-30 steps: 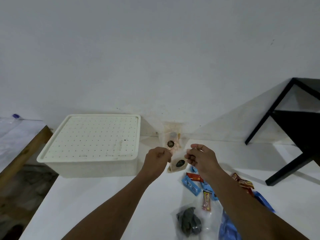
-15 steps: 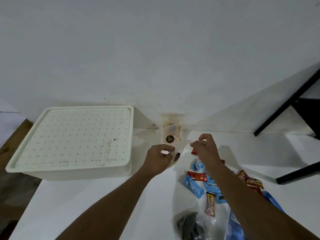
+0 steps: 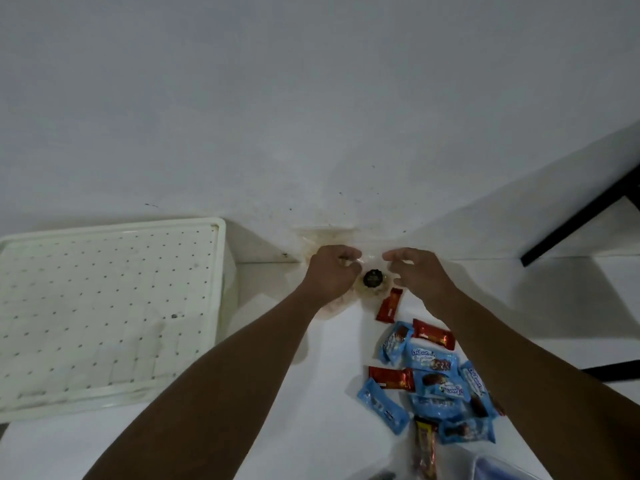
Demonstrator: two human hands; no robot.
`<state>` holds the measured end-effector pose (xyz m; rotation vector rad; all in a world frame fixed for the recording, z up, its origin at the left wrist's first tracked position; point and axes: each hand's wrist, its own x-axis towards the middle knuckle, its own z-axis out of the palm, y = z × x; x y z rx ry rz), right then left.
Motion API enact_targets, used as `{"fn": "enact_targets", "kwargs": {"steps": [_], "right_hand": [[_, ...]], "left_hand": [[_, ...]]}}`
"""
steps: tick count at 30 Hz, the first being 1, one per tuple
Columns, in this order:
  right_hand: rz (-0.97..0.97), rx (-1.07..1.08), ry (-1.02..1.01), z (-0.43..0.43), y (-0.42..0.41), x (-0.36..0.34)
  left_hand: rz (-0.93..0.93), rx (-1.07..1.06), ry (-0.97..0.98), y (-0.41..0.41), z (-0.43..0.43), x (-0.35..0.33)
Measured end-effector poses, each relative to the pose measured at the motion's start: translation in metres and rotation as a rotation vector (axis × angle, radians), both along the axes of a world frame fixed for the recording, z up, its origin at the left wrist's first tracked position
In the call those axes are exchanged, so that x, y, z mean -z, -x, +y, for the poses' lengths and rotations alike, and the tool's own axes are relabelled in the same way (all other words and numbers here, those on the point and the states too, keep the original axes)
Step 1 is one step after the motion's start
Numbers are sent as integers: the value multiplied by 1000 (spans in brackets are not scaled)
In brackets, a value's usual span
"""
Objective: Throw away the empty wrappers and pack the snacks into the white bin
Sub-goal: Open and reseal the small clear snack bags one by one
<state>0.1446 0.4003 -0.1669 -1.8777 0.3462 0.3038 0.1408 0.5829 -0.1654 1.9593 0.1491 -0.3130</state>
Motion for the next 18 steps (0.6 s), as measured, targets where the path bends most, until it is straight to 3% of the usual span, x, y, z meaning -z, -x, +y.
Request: {"fn": "enact_targets", "kwargs": {"steps": [9, 18], "right_hand": [[59, -41, 51, -4, -32, 17], [65, -47, 126, -6, 1, -7]], "left_hand": [[-29, 19, -122, -23, -9, 11], [-13, 70, -170, 22, 2, -12]]}}
